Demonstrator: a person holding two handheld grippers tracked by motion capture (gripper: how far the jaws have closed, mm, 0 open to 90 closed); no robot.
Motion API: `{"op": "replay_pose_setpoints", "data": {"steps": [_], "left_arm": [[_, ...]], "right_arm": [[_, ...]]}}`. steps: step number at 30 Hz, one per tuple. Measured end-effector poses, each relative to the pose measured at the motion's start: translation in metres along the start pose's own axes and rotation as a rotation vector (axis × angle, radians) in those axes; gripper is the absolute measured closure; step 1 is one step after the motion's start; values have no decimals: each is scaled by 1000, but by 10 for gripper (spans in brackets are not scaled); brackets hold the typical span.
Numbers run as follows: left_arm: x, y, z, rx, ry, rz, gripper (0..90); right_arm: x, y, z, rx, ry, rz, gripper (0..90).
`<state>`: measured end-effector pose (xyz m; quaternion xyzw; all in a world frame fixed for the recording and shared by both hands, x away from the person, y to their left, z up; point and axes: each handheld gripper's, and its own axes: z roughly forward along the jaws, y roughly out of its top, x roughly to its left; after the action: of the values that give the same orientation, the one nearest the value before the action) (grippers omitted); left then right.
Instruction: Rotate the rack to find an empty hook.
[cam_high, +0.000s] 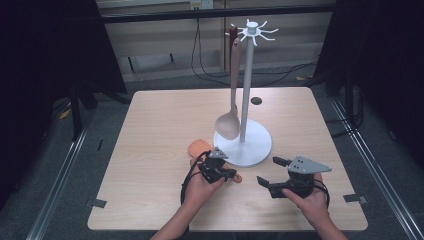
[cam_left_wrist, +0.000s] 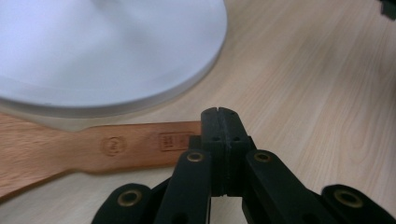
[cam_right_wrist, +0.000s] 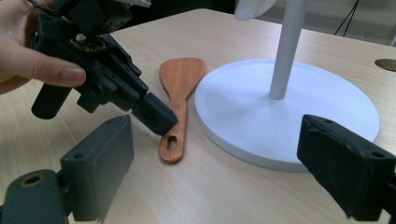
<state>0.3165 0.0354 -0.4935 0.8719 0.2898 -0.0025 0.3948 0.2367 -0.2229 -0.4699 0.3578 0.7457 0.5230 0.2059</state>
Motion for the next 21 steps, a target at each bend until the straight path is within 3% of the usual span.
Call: {"op": "replay_pose_setpoints", "data": {"steps": [5,9,10,14,17,21], "left_arm": [[-10,3,7,5,-38,15,900],[-16,5,10,18,-37,43,900],[-15,5,9,12,-31,54,898],[-7,7,-1,-40,6,24,895],[0,3,1,-11,12,23,894],[-2,1,9,-2,-9,22,900]], "right_arm": [[1,-2,-1,7,-2,3,106],[1,-3,0,16,-2,3,106],[2,-3,0,16,0,1,106],[2,-1,0,9,6,1,106],[1,0,-1,2,2,3,106],[-1,0,-1,1,-1,7,106]]}}
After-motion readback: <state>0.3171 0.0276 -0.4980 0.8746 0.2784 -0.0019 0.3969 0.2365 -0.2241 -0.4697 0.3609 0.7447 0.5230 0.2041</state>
